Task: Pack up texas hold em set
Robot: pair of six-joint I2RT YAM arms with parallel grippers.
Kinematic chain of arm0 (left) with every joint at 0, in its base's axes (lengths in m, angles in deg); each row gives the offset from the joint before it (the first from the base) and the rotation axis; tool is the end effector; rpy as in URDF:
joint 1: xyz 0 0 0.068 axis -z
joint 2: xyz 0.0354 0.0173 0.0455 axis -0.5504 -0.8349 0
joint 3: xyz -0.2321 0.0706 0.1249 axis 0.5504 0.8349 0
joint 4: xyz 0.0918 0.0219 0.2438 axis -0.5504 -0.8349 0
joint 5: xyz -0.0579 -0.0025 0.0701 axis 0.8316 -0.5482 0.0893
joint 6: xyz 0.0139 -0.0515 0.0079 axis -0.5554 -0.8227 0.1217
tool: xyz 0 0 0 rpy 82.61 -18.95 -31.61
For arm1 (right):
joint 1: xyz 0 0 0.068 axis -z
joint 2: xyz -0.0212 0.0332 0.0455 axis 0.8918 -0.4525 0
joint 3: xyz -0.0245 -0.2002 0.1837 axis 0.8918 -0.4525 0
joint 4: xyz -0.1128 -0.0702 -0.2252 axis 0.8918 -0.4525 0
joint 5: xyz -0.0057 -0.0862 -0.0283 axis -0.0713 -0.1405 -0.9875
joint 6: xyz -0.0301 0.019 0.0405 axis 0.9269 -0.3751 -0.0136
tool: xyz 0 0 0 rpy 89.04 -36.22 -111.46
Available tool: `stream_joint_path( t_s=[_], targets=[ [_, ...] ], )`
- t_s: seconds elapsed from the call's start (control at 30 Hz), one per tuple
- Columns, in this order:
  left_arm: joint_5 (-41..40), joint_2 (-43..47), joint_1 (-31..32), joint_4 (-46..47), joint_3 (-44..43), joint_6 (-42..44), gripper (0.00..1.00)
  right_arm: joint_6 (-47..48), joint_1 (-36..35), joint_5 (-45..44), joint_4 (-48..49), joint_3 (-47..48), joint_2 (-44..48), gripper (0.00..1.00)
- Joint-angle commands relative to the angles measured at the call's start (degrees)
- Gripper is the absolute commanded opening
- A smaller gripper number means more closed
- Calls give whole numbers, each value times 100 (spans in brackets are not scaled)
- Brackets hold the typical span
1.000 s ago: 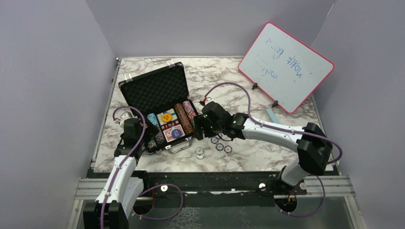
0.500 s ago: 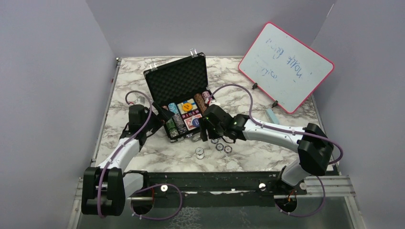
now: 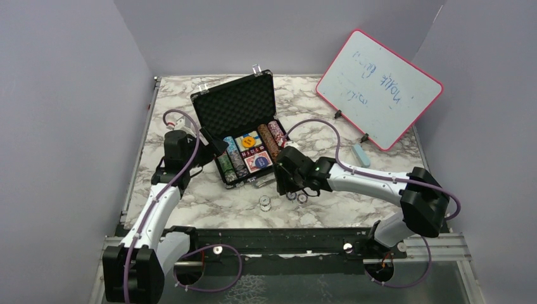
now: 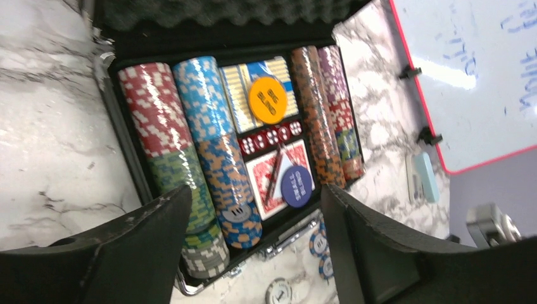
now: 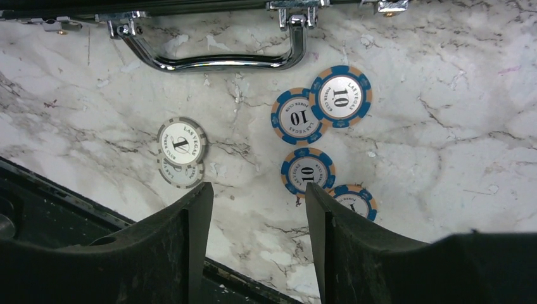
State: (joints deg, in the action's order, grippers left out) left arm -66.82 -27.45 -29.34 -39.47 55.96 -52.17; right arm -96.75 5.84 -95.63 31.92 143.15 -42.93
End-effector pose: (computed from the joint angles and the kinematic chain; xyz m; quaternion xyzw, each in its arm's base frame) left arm 0.2153 -0.0253 0.2450 -0.1796 0.8315 -0.2968 0.4339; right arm 0.1718 0.2551 0.2139 -0.1672 0.9402 0.1407 0.2613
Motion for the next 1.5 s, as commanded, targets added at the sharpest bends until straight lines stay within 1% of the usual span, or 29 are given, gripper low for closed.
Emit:
stream_joint_path(
  t_s=[0.0,0.07,0.13,0.37,0.5,0.63,0.8,0.93,1.13,1.47],
  targets=[
    [580,206,241,-403,-87,277,73,249,-2,536,240,-19,-86,55],
    [492,270,348,-583,-115,332,72,373,-26,708,468,85,-163,51],
    [302,370,365,-767,-175,425,72,517,-69,660,743,246,-298,49],
    [-639,546,368,-1360,-582,729,72,1062,-206,-131,776,1446,-1284,49],
    [-1206,678,368,-1608,-790,882,72,1354,-275,-263,757,2046,-1823,49],
    [-1658,929,368,-1769,-753,942,72,1521,-321,-287,736,2369,-2154,47],
    [-1780,1157,368,-1768,-521,916,73,1646,-436,-261,713,2613,-2468,43],
    [-1825,1162,366,-1774,-421,938,73,1658,-487,-299,599,2816,-2714,39],
    [-1856,1166,368,-1756,-310,933,73,1613,-506,-495,459,3035,-2959,31],
    [-1873,1142,368,-1754,-340,1005,74,1535,-514,-753,668,3118,-3103,30]
  ],
)
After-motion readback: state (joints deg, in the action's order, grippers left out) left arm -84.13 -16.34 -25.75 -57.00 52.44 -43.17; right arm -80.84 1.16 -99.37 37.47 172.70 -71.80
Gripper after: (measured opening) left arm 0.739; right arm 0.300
